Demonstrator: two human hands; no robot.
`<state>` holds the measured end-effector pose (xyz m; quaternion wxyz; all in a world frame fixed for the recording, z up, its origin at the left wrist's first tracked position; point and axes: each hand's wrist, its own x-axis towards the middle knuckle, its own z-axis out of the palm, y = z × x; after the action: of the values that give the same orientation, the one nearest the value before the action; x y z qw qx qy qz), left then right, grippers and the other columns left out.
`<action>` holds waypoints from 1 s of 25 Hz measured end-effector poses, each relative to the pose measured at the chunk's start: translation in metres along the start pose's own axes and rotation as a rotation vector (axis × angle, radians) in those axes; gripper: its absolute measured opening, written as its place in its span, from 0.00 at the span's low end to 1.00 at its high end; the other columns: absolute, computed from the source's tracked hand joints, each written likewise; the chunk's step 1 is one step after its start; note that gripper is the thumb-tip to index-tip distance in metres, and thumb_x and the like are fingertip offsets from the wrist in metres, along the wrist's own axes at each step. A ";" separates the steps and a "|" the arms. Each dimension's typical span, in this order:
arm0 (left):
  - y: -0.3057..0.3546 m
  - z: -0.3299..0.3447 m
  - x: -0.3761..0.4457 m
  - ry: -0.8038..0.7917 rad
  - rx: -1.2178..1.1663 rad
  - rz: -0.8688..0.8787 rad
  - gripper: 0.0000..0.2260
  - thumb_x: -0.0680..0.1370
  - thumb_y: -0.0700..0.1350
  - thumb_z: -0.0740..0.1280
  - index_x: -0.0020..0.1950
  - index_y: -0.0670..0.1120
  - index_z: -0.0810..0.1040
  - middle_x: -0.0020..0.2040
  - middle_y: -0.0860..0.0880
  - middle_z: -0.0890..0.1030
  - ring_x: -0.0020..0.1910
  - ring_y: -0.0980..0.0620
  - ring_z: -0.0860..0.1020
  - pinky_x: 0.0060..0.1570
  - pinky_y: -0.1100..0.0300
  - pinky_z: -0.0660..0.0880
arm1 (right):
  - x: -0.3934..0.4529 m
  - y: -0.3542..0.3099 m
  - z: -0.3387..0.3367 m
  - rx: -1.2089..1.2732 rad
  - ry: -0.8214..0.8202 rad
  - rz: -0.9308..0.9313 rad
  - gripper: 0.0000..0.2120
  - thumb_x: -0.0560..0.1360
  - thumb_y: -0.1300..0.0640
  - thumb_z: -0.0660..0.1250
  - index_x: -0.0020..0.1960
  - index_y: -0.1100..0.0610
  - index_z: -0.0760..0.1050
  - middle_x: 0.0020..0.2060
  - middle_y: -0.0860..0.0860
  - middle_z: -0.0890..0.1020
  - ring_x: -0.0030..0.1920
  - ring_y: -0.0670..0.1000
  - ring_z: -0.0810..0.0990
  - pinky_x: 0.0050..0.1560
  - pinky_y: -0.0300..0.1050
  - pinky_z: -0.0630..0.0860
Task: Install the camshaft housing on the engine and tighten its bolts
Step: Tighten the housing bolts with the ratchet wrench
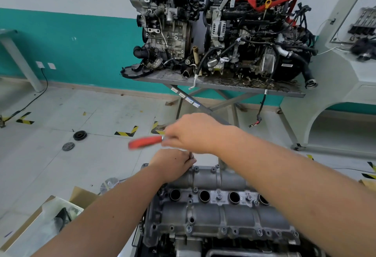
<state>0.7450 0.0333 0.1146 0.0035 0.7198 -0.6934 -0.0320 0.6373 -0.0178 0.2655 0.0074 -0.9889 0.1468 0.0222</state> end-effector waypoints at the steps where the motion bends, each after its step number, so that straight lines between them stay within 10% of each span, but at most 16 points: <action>1: 0.001 0.000 -0.002 0.051 0.017 0.014 0.20 0.84 0.59 0.50 0.63 0.52 0.77 0.59 0.48 0.81 0.58 0.46 0.77 0.55 0.51 0.72 | -0.001 -0.002 -0.002 -0.133 -0.050 -0.117 0.16 0.82 0.39 0.54 0.44 0.49 0.67 0.31 0.45 0.69 0.35 0.51 0.70 0.33 0.46 0.64; 4: 0.000 0.001 -0.004 0.058 0.046 0.024 0.20 0.84 0.59 0.50 0.66 0.52 0.74 0.62 0.47 0.80 0.58 0.44 0.77 0.55 0.48 0.74 | -0.001 -0.006 0.006 0.040 0.028 -0.064 0.16 0.83 0.41 0.55 0.43 0.51 0.67 0.30 0.46 0.70 0.32 0.49 0.69 0.31 0.45 0.63; 9: 0.000 0.003 0.001 -0.031 -0.013 -0.023 0.19 0.83 0.62 0.47 0.51 0.54 0.73 0.46 0.50 0.83 0.42 0.46 0.80 0.37 0.54 0.70 | 0.010 -0.009 0.018 0.613 0.300 0.575 0.22 0.82 0.44 0.60 0.34 0.55 0.68 0.27 0.50 0.71 0.28 0.52 0.68 0.29 0.45 0.62; 15: -0.003 0.006 0.001 -0.005 -0.061 -0.056 0.15 0.82 0.63 0.48 0.46 0.56 0.67 0.45 0.50 0.82 0.38 0.48 0.75 0.35 0.55 0.67 | 0.029 -0.011 0.011 1.493 0.461 1.077 0.13 0.81 0.48 0.64 0.46 0.57 0.72 0.36 0.52 0.74 0.35 0.53 0.72 0.34 0.46 0.69; 21: -0.002 0.004 0.002 0.010 -0.032 -0.019 0.19 0.83 0.61 0.49 0.57 0.53 0.75 0.51 0.49 0.82 0.49 0.45 0.80 0.41 0.52 0.71 | 0.007 0.001 0.008 0.097 0.088 0.115 0.17 0.82 0.37 0.53 0.43 0.48 0.66 0.33 0.46 0.72 0.36 0.52 0.73 0.33 0.46 0.66; 25: -0.003 0.003 -0.001 0.104 -0.015 0.048 0.20 0.83 0.59 0.51 0.59 0.53 0.78 0.56 0.50 0.82 0.55 0.47 0.78 0.52 0.50 0.75 | 0.006 0.000 0.010 -0.094 0.034 -0.137 0.17 0.83 0.38 0.52 0.43 0.49 0.64 0.31 0.45 0.69 0.35 0.50 0.72 0.34 0.46 0.66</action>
<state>0.7480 0.0343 0.1112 0.0457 0.7037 -0.7090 0.0004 0.6426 -0.0193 0.2549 -0.0401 -0.9961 0.0777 0.0117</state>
